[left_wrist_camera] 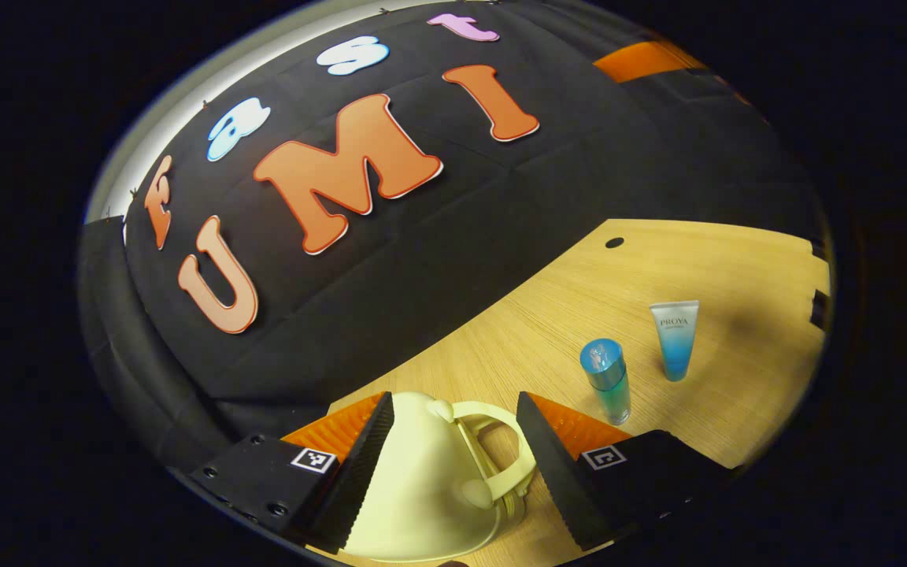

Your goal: First open the suitcase, pack the skin care products into it, and then close the suitcase.

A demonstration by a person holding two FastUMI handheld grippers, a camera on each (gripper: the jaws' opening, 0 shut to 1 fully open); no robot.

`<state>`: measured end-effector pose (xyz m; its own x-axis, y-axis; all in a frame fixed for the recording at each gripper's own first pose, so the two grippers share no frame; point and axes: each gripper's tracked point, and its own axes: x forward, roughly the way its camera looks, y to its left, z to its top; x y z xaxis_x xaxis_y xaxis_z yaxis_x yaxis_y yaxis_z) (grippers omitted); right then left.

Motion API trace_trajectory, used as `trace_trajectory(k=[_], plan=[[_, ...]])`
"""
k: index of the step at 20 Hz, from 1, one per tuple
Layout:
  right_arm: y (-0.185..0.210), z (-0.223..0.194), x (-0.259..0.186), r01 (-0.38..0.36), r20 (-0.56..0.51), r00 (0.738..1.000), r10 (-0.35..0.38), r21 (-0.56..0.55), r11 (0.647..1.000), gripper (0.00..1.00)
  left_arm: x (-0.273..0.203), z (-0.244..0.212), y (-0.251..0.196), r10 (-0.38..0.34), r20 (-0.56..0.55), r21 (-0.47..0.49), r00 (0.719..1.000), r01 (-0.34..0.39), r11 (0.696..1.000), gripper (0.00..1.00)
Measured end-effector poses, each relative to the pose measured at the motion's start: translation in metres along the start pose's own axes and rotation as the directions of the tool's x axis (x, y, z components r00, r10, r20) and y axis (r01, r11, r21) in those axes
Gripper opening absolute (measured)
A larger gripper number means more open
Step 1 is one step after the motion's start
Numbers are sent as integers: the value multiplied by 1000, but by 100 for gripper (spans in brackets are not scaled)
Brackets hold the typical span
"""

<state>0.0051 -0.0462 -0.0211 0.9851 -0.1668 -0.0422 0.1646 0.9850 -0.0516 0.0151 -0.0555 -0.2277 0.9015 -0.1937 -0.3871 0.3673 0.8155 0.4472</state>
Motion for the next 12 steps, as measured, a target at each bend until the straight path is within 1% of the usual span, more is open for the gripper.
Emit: trace_trajectory(k=[3,5,8,10,12], plan=[[-3,1,2,32,-6,999,-32,2,999,95,7,-12,-12,-37,-5,80,999,37,996,97],[-4,3,3,50,-4,999,-50,-3,999,95,12,-20,-21,-66,-17,143,998,68,987,97],[-4,1,1,70,-9,998,-70,-1,998,95,18,-36,-28,-89,-45,257,995,98,961,97],[-1,-1,0,79,-15,997,-79,-1,997,95,18,-39,-33,-112,-51,311,992,122,942,97],[-2,-3,-1,87,-19,996,-87,1,996,95,19,-50,-42,-137,-81,359,987,157,920,97]])
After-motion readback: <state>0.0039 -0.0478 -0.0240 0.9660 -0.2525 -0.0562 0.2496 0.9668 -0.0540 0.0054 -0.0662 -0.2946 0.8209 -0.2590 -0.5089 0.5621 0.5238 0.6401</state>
